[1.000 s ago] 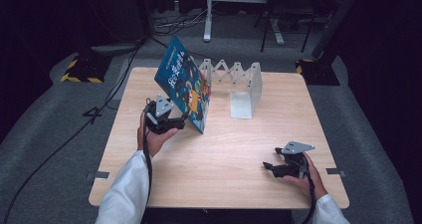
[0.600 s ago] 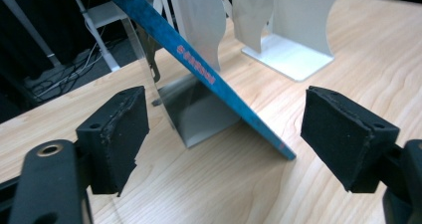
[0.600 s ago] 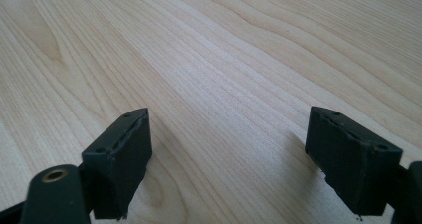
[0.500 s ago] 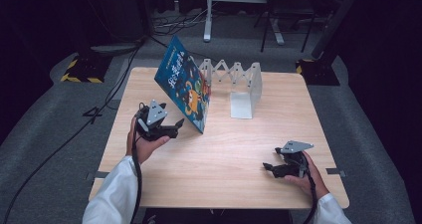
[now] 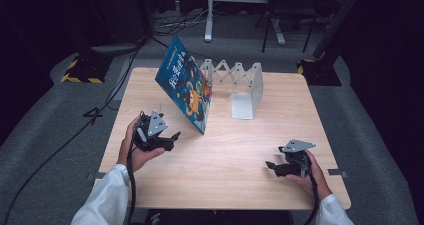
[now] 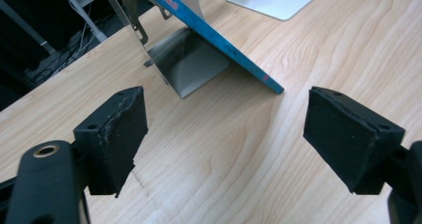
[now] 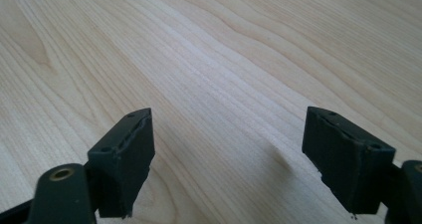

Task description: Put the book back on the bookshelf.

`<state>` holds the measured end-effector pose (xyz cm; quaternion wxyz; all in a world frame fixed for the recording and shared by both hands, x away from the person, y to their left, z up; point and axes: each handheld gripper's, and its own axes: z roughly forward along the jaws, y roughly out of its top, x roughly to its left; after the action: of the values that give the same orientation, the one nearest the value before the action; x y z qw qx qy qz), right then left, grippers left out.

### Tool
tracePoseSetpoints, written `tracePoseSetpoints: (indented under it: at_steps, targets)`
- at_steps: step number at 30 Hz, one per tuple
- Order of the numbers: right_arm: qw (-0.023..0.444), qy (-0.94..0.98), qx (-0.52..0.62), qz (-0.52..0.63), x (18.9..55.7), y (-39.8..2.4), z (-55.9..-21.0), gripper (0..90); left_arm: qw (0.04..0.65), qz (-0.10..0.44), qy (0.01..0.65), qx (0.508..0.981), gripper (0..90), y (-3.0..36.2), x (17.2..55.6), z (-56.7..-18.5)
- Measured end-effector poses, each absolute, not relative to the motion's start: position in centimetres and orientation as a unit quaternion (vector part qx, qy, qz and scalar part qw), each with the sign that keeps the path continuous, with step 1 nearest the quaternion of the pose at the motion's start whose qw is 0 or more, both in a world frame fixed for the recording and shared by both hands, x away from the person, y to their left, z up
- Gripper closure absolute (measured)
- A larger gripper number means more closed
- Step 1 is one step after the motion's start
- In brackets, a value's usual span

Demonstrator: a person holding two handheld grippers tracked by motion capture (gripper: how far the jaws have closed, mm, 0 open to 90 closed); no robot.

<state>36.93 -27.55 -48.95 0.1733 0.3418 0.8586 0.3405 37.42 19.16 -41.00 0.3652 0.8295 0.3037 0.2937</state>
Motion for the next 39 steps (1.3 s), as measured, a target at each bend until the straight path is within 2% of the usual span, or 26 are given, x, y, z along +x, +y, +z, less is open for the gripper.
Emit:
tracePoseSetpoints:
  at_steps: [19,39]
  targets:
    - [0.209,0.867,0.316,0.324,35.4,-27.7,-46.9,21.5,0.313,0.28,0.283,0.862,17.4,20.2,33.7,-43.3]
    - [0.221,0.862,0.332,0.314,33.4,-31.3,-47.8,21.6,0.287,0.249,0.306,0.873,16.9,23.0,31.6,-46.9]
